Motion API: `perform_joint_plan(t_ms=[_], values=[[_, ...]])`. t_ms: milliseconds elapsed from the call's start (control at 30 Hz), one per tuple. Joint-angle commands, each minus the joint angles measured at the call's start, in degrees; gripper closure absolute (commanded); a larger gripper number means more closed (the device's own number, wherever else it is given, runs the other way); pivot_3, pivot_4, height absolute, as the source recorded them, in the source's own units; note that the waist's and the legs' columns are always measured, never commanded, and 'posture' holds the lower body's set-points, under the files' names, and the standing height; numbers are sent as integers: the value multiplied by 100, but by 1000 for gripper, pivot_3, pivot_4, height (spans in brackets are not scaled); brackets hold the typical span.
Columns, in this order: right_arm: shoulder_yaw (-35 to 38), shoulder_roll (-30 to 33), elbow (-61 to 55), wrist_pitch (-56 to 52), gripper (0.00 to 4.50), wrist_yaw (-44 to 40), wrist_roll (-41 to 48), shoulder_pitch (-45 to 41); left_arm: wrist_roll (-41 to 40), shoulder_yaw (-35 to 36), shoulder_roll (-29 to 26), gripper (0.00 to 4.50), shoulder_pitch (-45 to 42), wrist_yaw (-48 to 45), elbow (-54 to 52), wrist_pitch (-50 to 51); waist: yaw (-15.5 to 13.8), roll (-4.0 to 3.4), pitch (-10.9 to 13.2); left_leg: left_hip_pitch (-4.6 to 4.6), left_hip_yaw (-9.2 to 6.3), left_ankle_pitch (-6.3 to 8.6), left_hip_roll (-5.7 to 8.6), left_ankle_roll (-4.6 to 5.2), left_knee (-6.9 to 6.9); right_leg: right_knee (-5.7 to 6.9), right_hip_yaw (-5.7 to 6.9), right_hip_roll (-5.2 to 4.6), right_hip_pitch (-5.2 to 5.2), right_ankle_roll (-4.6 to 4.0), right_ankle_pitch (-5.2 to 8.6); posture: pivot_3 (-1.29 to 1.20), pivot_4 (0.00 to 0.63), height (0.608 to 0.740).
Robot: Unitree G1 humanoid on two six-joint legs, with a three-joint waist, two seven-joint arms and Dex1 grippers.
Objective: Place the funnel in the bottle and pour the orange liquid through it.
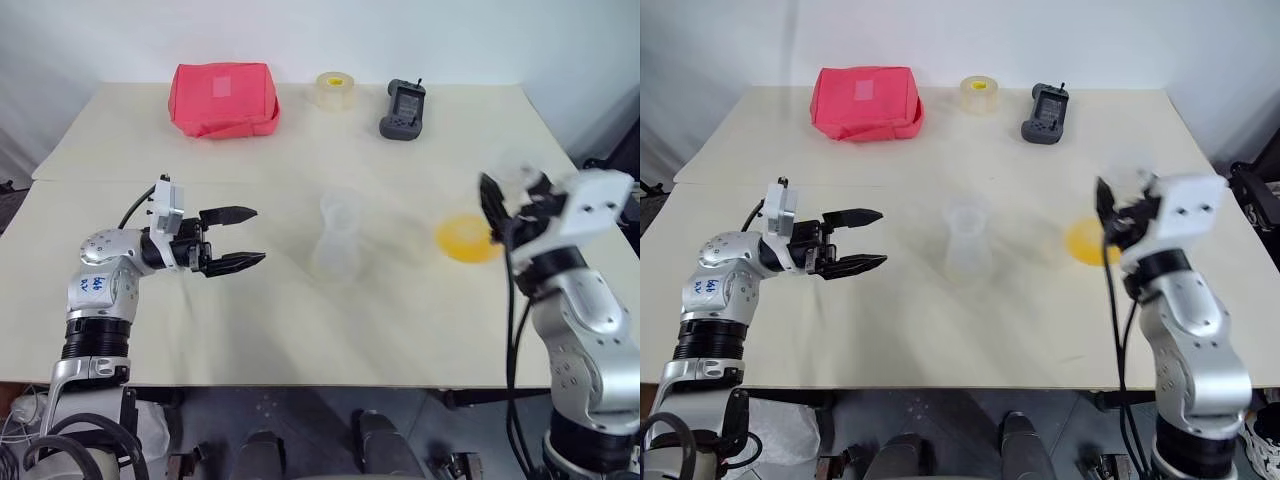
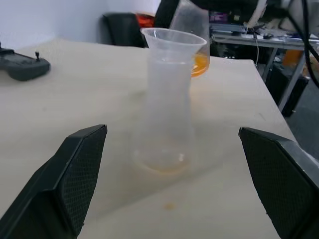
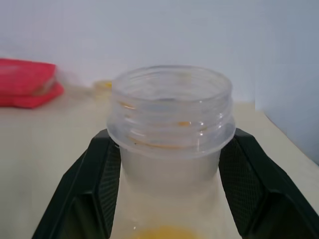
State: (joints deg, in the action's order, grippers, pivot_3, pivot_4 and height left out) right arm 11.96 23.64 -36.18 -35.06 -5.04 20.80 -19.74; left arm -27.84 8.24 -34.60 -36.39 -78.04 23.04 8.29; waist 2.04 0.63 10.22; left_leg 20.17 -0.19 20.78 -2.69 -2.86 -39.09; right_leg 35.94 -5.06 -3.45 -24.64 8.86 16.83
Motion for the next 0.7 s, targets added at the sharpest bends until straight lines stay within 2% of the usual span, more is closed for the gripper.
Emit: perform_joint_plan(t_ms=[33, 167, 300, 433, 700], values=[[-535, 143, -237, -225, 2098, -20, -279, -395, -80, 105, 15, 0, -116, -169, 74, -248, -7, 0, 0, 1, -3, 0, 0, -1, 1, 2, 3, 0, 0, 0, 0, 0, 150, 740], [-1986, 718, 372, 244, 2098, -569, -1446, -1342, -235, 255, 197, 0, -202, -303, 288, -549, -23, -1, 0, 15, 0, -10, 4, -19, 0, -4, 8, -8, -2, 2, -1, 0, 150, 740], [-2626, 927, 797, 836, 2098, -892, -2171, -1825, -293, 215, 226, 0, -54, -560, 227, -478, -13, 0, 0, 17, -4, -7, 5, -13, 8, -13, 15, -9, -3, 3, -1, 0, 150, 740], [-2853, 1022, 928, 1372, 2098, -1188, -2693, -1931, -338, 222, 284, 0, -64, -717, 224, -464, 6, 0, 0, 24, -2, -7, 5, -12, 13, -16, 17, -11, -13, 1, -1, 0, 150, 740], [-2704, 1276, 1164, 2090, 2098, -1505, -3543, -1927, -357, 303, 440, 0, -134, -799, 430, -604, 17, 0, 1, 24, 0, -7, 5, -12, 7, -13, 17, -11, -13, 2, -1, 0, 150, 740]])
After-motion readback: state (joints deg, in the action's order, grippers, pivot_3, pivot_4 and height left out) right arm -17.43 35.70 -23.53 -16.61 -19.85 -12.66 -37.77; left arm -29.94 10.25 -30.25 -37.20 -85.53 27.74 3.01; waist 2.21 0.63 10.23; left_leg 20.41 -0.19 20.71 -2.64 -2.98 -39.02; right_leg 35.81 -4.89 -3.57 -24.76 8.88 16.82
